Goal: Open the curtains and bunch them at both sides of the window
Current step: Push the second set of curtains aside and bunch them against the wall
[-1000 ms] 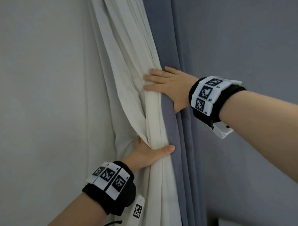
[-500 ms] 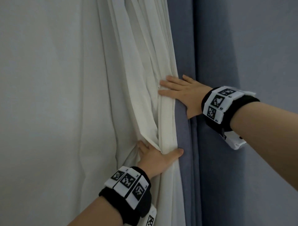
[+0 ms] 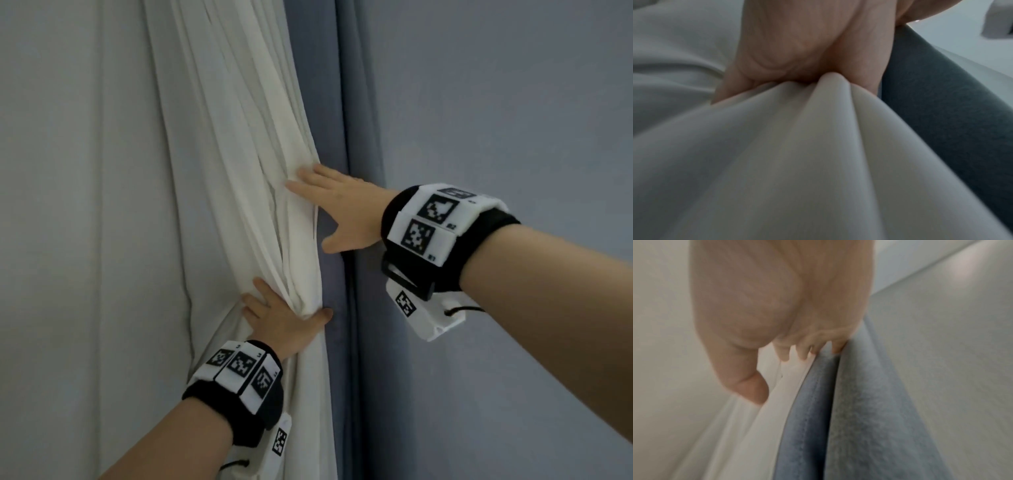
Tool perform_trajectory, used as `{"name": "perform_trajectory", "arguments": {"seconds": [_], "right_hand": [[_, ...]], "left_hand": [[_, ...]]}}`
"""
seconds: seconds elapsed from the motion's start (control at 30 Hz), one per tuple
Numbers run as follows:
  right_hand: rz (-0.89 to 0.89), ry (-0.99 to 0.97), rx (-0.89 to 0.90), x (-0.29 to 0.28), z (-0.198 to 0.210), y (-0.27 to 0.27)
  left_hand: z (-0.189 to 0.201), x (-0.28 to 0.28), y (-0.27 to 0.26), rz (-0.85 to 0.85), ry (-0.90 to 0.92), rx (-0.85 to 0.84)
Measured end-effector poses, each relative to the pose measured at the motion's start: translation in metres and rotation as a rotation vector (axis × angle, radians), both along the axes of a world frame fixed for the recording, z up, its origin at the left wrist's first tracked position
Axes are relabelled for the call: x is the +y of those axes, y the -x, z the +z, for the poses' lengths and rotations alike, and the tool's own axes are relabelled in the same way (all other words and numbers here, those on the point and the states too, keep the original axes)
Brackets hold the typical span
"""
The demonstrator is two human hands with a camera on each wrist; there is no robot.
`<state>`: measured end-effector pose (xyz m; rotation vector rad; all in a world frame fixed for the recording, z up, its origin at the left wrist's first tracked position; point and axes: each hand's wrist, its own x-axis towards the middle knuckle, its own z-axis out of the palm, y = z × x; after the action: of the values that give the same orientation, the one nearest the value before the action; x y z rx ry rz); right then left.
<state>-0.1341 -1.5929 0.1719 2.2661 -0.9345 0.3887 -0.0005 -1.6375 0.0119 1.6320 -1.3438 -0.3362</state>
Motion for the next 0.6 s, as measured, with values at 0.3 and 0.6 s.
{"name": "perform_trajectory", "arguments": {"seconds": [0.3,0.6], "right_hand": [[0.176,-0.218,-0.904,0.030,-0.012,-0.003],[0.282,-0.381,-1.363,0.003,0.010,-0.098]], "left_hand": [[-0.001,0.021,0.014,0.020,0.082,0.023],[-0.005,0.030,0.005,-0.049,0.154,-0.079]]}}
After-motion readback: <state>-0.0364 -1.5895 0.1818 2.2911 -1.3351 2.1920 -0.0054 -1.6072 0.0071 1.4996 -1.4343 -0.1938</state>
